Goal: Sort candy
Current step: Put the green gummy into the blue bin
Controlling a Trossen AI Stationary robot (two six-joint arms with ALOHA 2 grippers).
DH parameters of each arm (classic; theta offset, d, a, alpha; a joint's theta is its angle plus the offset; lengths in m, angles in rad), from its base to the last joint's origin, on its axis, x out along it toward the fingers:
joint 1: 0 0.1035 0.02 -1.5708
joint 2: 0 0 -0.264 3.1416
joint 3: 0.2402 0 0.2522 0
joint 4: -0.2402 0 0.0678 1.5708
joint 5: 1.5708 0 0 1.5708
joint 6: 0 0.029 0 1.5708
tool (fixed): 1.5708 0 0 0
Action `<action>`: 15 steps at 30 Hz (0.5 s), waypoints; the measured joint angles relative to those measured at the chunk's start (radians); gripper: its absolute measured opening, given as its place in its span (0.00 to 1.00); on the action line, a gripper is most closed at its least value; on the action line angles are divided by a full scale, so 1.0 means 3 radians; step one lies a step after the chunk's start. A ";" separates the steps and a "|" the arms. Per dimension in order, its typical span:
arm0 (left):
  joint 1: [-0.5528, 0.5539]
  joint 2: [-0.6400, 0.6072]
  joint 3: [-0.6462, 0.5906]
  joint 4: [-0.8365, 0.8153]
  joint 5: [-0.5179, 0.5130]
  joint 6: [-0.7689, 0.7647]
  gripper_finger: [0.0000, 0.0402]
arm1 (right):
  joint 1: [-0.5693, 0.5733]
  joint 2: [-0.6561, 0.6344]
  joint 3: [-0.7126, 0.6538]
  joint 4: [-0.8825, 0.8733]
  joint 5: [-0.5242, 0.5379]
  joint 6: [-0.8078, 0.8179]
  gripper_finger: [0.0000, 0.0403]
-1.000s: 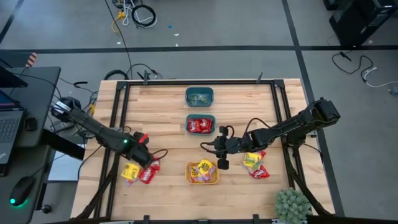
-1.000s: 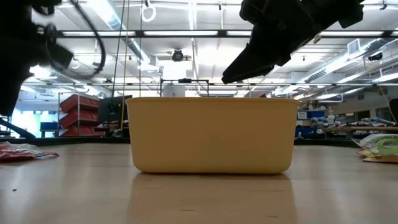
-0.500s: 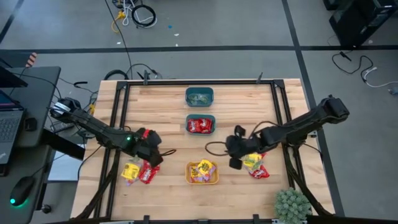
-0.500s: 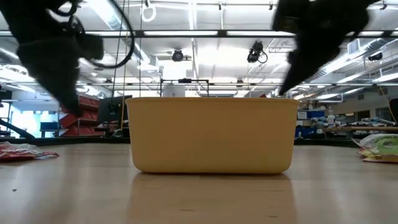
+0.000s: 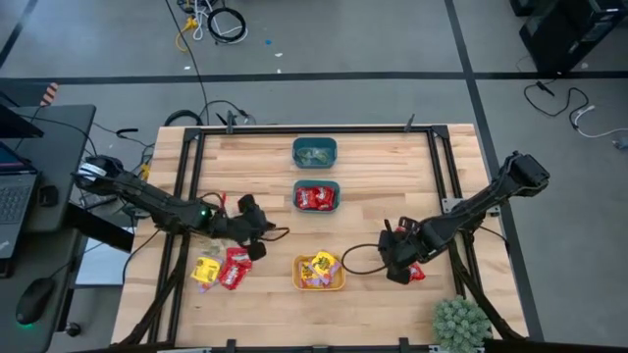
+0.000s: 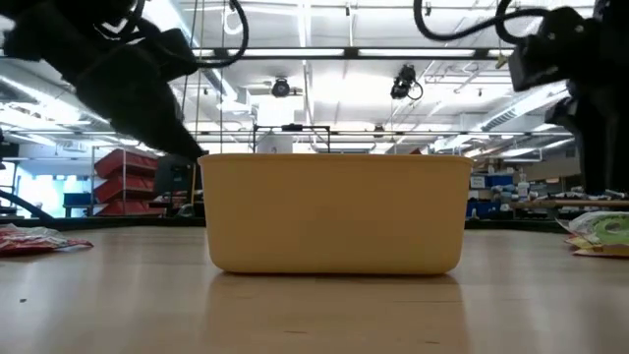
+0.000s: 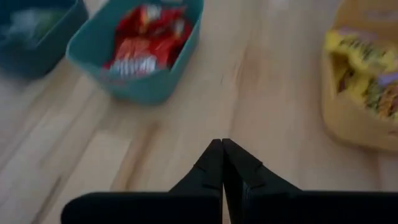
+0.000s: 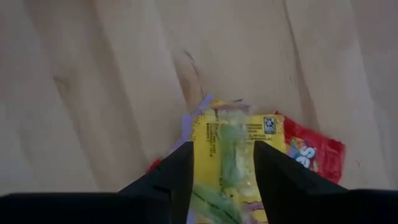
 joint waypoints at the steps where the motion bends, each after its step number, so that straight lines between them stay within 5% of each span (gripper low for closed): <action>1: 0.0053 -0.0024 -0.0062 0.0187 0.0038 0.0113 0.00 | 0.0006 0.0023 0.0000 -0.0003 0.0001 0.0003 0.39; 10: 0.0522 -0.0147 -0.0736 0.1744 0.0615 0.0575 0.00 | 0.0006 0.0368 0.0000 -0.0053 -0.0089 -0.0086 0.52; 15: 0.0609 -0.0147 -0.0945 0.2200 0.0626 0.0584 0.00 | 0.0006 0.0406 0.0001 -0.0044 -0.0092 -0.0085 0.47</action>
